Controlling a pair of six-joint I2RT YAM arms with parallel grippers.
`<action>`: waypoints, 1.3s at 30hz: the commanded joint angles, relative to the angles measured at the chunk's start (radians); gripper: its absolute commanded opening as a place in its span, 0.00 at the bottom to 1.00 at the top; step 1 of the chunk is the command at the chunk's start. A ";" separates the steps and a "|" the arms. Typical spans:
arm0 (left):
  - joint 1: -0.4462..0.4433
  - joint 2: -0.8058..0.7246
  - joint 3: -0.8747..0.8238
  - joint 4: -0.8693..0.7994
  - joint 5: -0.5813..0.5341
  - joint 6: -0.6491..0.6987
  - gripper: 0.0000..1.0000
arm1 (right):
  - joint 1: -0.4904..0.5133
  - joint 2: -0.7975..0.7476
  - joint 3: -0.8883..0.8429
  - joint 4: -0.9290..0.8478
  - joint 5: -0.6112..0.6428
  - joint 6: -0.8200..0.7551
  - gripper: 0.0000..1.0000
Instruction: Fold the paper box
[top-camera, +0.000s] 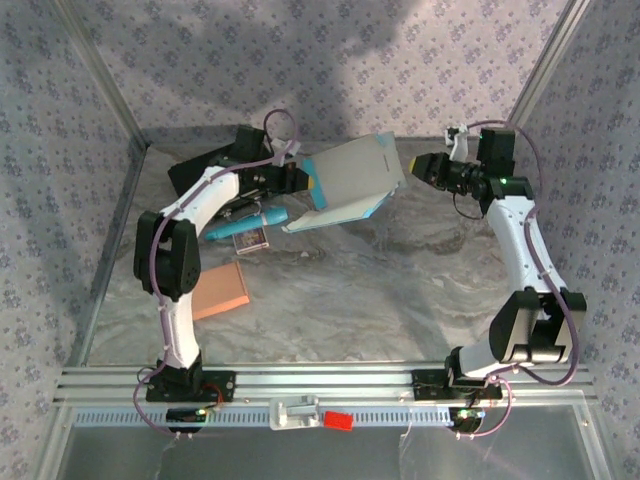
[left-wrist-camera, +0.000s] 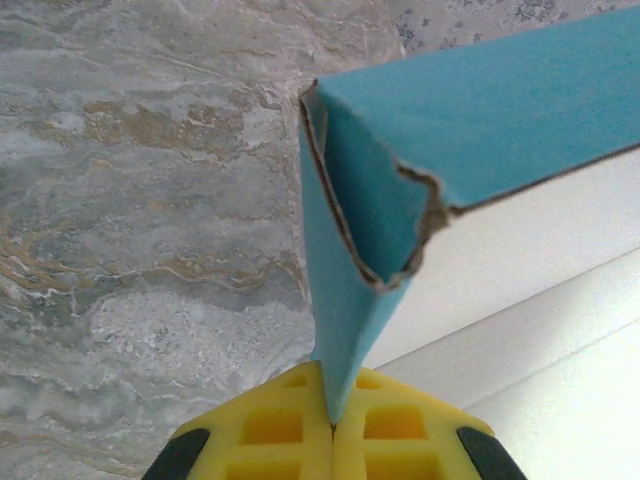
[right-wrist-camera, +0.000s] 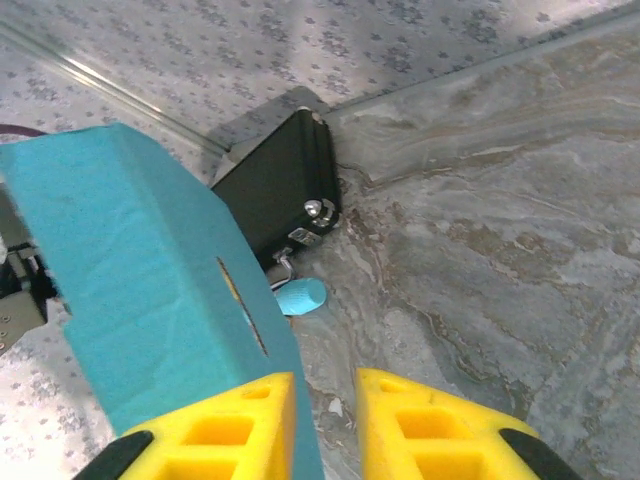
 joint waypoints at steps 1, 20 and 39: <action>0.001 0.009 0.036 -0.030 0.070 0.016 0.00 | 0.006 0.018 0.054 0.005 -0.064 -0.038 0.25; -0.002 0.023 0.038 -0.037 0.070 0.015 0.00 | 0.069 0.031 0.053 0.045 -0.099 0.004 0.34; -0.016 0.002 0.035 -0.058 0.042 0.039 0.00 | 0.153 0.072 0.144 -0.141 0.093 -0.165 0.36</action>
